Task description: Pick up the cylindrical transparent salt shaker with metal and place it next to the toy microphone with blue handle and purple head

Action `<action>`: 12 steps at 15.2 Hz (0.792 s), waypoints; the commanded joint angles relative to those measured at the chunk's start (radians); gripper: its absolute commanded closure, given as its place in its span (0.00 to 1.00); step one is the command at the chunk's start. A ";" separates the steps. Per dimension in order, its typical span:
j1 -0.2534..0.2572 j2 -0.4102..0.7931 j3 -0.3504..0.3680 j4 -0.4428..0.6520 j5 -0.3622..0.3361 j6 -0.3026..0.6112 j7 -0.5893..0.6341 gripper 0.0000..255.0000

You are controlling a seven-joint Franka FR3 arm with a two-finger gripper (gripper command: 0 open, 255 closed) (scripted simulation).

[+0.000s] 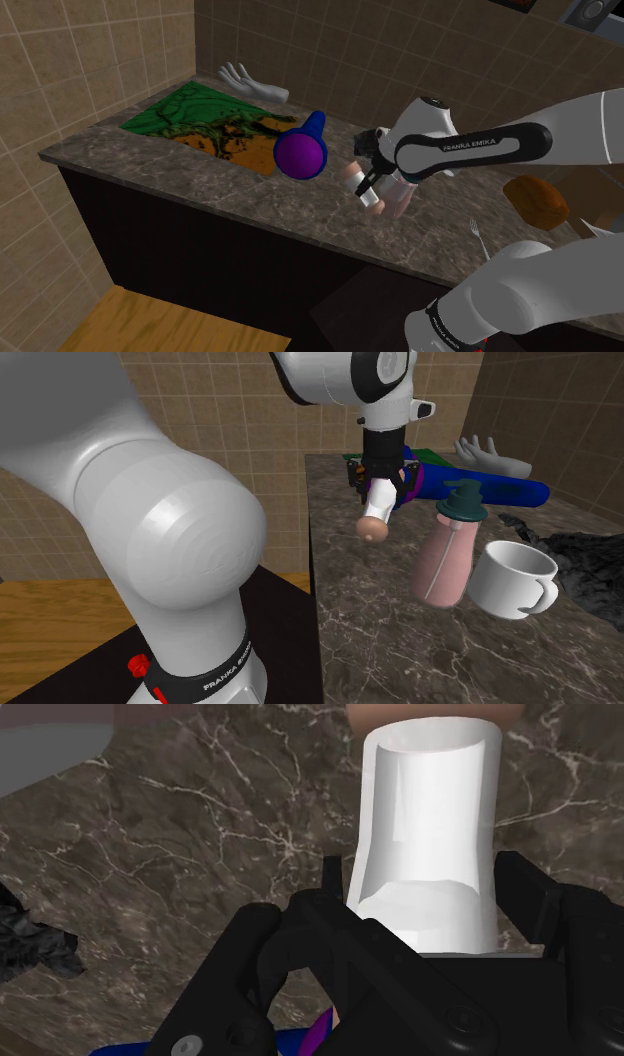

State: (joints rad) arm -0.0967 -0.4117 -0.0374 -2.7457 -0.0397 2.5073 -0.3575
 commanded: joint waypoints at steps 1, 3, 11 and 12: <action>0.001 0.025 0.001 -0.013 0.000 0.039 0.002 1.00; 0.000 0.050 0.001 -0.024 -0.001 0.075 0.003 1.00; -0.001 0.163 -0.001 -0.057 -0.004 0.222 0.005 1.00; -0.001 0.179 -0.001 -0.060 -0.004 0.240 0.006 1.00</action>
State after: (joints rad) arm -0.0967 -0.2515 -0.0372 -2.8005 -0.0431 2.7295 -0.3516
